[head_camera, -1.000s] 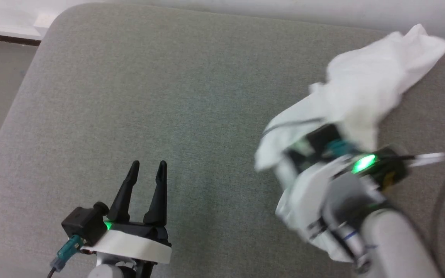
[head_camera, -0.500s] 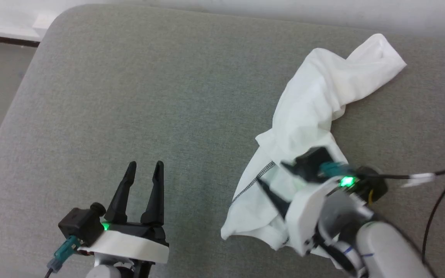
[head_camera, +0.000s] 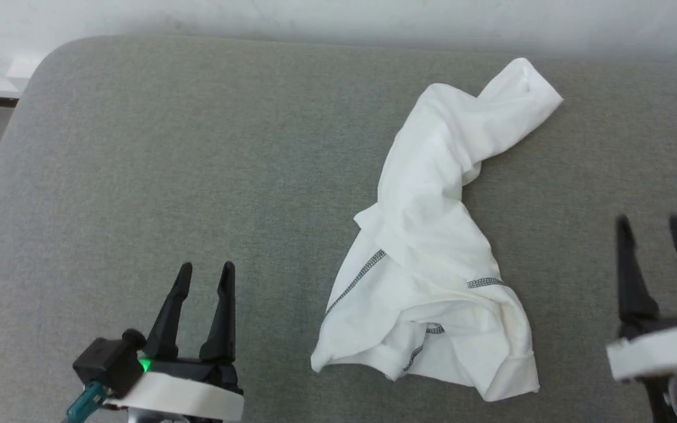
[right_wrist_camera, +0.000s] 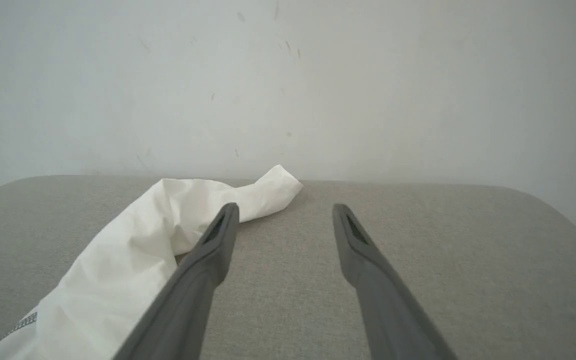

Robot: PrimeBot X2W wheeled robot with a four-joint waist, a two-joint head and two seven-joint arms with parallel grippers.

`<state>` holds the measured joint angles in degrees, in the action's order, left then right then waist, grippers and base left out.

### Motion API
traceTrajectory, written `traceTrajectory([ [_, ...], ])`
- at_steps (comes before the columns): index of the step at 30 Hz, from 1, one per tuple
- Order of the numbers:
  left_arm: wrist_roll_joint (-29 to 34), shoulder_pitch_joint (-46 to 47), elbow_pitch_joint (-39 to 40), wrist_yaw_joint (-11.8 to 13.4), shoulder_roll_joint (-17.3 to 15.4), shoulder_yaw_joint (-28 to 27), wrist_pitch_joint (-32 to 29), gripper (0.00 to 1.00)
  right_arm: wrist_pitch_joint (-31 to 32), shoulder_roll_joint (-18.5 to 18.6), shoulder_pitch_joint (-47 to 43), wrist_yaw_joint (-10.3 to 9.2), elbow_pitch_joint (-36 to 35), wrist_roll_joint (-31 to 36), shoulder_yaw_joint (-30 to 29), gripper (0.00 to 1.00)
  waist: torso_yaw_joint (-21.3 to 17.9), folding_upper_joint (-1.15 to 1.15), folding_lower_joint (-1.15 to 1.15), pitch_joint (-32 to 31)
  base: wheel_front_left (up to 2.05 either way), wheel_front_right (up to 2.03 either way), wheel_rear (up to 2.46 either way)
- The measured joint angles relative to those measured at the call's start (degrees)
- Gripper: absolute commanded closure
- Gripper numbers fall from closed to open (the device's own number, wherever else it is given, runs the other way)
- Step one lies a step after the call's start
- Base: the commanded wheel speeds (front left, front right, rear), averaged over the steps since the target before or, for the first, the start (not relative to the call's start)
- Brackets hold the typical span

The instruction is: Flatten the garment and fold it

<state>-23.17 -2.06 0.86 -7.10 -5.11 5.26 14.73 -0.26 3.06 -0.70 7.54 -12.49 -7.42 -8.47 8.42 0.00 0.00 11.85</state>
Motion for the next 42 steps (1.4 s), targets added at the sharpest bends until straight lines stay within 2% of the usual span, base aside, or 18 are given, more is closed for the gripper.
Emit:
traceTrajectory([
  [5, 1.5, -2.9, 1.4, 0.0, -0.2, -0.7, 0.0, 0.00, -6.7, 0.0, -5.3, 0.00, 5.8, -4.4, -3.3, 0.00, -1.5, 0.00, 0.00, -0.3, 0.00, 0.00, 0.00],
  [10, 5.9, -3.7, 3.3, 0.0, -1.4, 0.9, 0.0, 0.00, -9.1, 0.0, -5.8, 0.00, 9.0, -5.5, -3.2, 0.00, -2.2, 0.00, 0.00, -0.9, 0.00, 0.00, 0.00],
  [13, 7.5, -3.3, 3.7, 0.0, -4.0, 6.5, -0.6, 0.00, -9.3, 0.0, -5.5, 0.00, 9.5, -5.4, -3.1, 0.00, -2.1, 0.00, 0.00, -1.1, 0.00, 0.00, 0.00],
  [19, 7.3, 2.2, 6.1, 0.0, -10.0, 20.4, -8.9, 0.00, -8.8, -0.1, -4.0, 0.00, 9.7, -5.3, -2.6, 0.00, -1.4, 0.00, 0.00, -0.1, 0.00, 0.00, 0.00],
  [23, 7.8, 6.1, 5.2, 0.0, -12.5, 26.8, -12.4, 0.00, -8.3, 0.0, -3.6, 0.00, 10.3, -5.8, -2.2, 0.00, -0.8, 0.00, 0.00, 1.2, 0.00, 0.00, 0.00],
  [31, 8.0, 12.0, -3.5, 0.0, -14.2, 33.6, -15.9, 0.00, -8.4, -0.1, -1.7, 0.00, 10.8, -6.4, -1.0, 0.00, -0.9, 0.00, 0.01, 4.4, 0.00, 0.00, 0.00],
  [39, 8.2, 15.0, -8.5, 0.1, -14.7, 34.0, -15.8, 0.00, -8.4, -0.1, -0.6, 0.00, 11.1, -6.4, -1.1, 0.00, -1.6, 0.00, 0.01, 6.2, 0.00, 0.00, 0.00],
  [40, 8.2, 15.1, -8.9, 0.4, -14.6, 33.8, -15.0, 0.67, -8.4, -0.1, -0.6, 0.00, 11.2, -6.4, -1.2, 0.00, -1.6, 0.00, 0.01, 6.2, 0.00, 0.00, 0.00],
  [41, 8.3, 15.3, -9.1, 0.9, -14.3, 33.5, -14.2, 1.00, -8.4, -0.1, -0.5, 0.00, 11.4, -6.4, -1.2, 0.00, -1.6, 0.00, 0.01, 6.2, 0.00, 0.00, 0.00],
  [42, 8.2, 15.3, -9.3, 1.3, -14.1, 33.2, -13.4, 1.00, -8.4, -0.1, -0.5, 0.00, 11.6, -6.6, -1.2, 0.00, -1.6, 0.00, 0.01, 6.1, 0.00, 0.00, 0.00],
])
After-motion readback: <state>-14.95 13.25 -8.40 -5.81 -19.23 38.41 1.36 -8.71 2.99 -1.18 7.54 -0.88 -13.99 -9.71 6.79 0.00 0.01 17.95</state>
